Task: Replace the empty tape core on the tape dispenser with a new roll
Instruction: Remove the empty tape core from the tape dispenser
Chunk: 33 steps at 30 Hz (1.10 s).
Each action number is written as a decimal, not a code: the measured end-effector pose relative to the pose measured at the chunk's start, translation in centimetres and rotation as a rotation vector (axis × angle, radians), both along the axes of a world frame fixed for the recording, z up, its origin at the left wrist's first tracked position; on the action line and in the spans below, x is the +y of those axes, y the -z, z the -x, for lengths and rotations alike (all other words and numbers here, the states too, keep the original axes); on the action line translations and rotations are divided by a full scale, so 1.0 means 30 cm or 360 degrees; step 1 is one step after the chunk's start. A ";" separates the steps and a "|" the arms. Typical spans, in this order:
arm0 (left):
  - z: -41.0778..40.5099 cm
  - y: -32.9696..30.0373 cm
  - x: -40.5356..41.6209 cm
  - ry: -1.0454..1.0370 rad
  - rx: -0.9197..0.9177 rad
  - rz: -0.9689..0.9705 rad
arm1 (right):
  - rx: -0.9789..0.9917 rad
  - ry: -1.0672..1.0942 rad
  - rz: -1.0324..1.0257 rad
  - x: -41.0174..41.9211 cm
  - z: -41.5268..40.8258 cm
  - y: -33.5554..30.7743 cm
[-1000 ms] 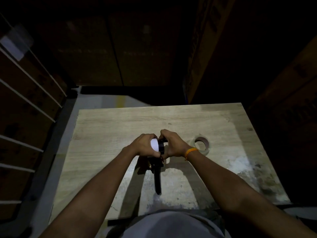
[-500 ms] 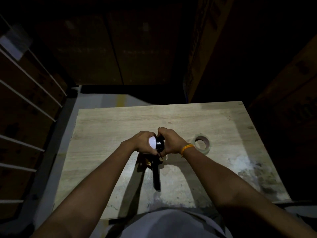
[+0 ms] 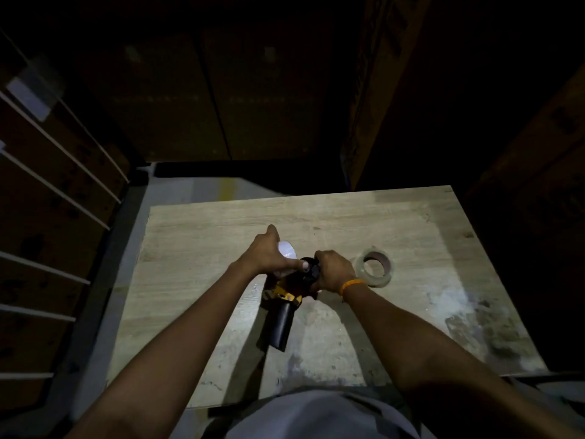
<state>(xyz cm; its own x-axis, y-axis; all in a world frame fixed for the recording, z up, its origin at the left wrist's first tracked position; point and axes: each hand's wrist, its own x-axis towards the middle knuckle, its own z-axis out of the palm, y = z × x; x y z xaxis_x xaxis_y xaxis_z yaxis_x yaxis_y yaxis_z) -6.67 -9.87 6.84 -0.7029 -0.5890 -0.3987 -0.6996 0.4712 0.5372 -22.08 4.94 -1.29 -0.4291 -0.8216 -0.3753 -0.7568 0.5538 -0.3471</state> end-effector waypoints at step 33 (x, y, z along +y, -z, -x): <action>-0.052 0.174 0.139 -0.0558 0.0236 -0.0105 | 0.0508 0.0521 0.0073 0.064 0.201 0.052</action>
